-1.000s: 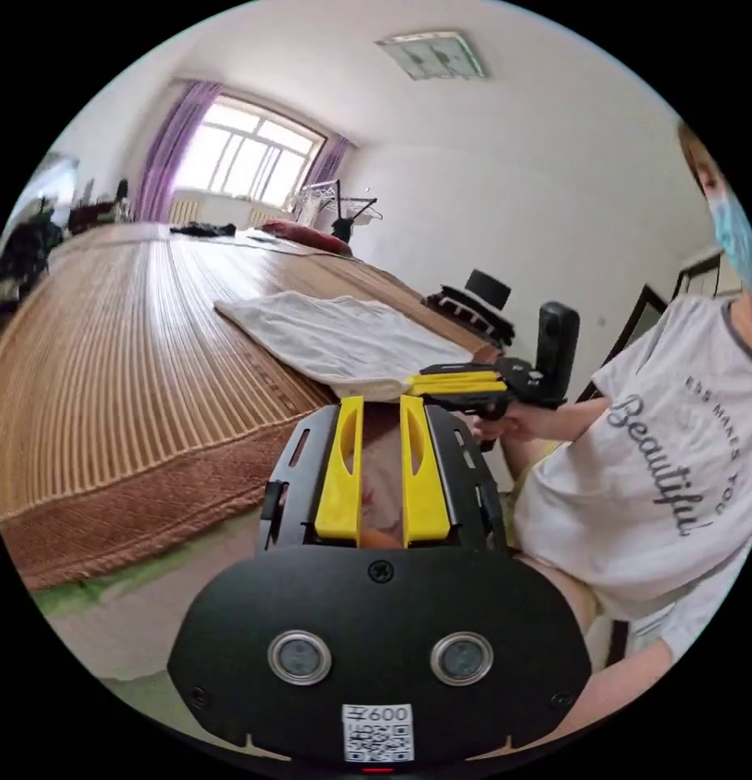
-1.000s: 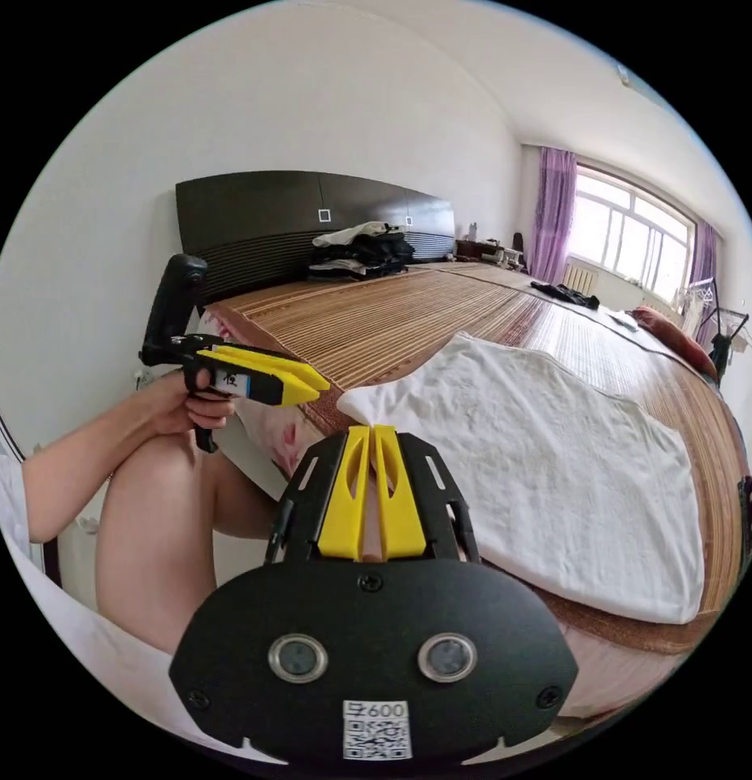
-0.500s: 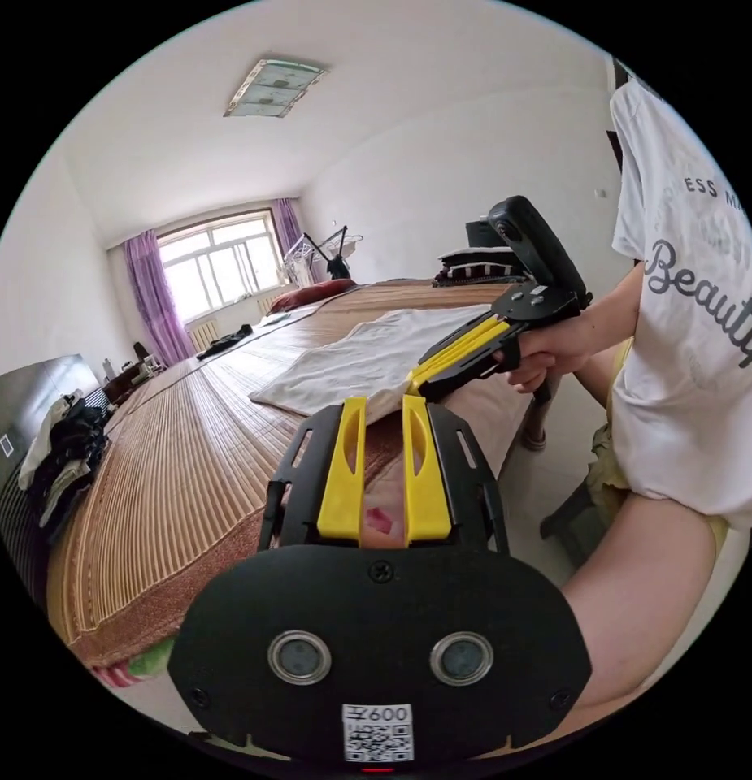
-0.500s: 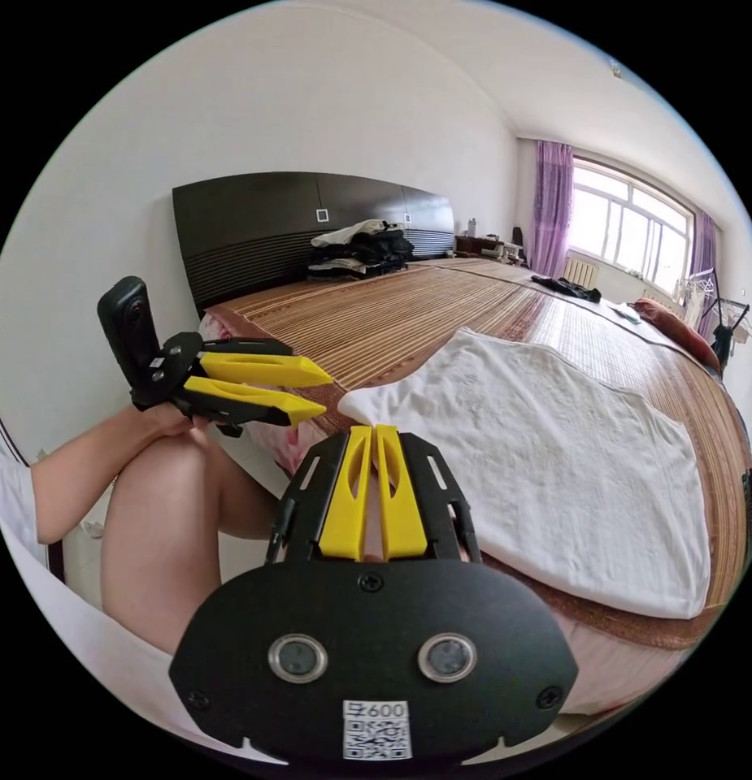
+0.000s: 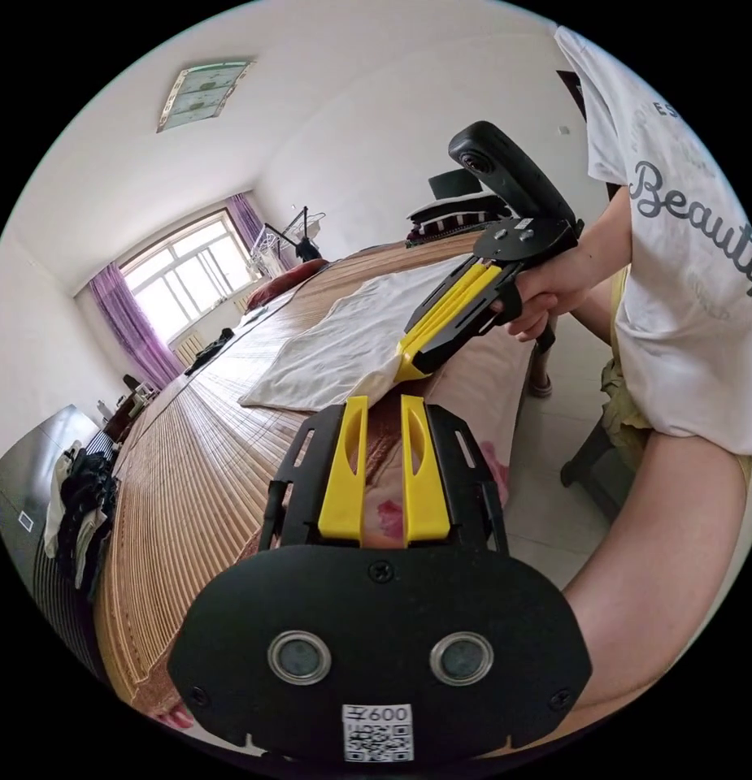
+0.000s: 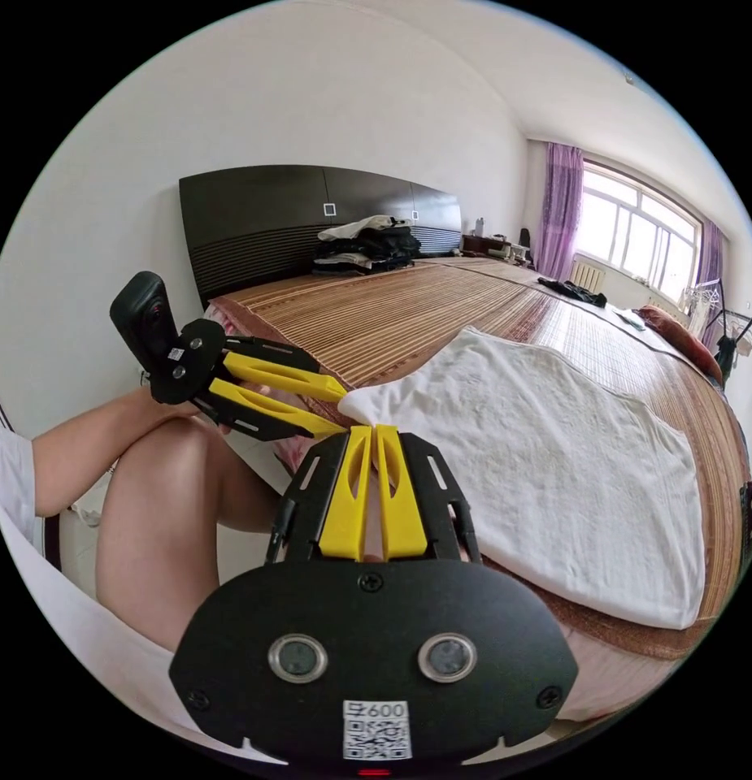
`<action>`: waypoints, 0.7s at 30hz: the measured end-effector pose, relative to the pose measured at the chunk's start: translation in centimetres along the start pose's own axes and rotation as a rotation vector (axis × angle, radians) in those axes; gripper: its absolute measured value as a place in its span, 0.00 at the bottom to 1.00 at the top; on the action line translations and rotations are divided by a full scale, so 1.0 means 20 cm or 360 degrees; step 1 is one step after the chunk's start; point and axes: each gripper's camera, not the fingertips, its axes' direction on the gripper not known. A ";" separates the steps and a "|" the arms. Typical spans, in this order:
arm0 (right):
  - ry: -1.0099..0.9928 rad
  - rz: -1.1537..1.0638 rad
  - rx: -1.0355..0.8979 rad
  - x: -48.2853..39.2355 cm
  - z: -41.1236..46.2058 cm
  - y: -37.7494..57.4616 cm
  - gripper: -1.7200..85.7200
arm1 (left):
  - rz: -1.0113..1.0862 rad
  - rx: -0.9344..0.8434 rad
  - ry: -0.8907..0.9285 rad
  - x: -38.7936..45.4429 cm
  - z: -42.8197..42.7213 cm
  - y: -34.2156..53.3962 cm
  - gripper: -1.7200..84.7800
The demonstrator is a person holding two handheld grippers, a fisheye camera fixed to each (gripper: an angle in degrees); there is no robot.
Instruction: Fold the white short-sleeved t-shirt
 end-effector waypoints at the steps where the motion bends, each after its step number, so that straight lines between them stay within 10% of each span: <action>1: 0.0008 0.0003 0.0006 0.00 0.00 0.00 0.01 | 0.0003 -0.0003 0.0004 0.00 0.01 0.00 0.05; 21: -0.0037 -0.0038 -0.0053 0.02 -0.09 -0.07 0.01 | 0.0015 -0.0009 0.0065 0.05 0.10 -0.03 0.04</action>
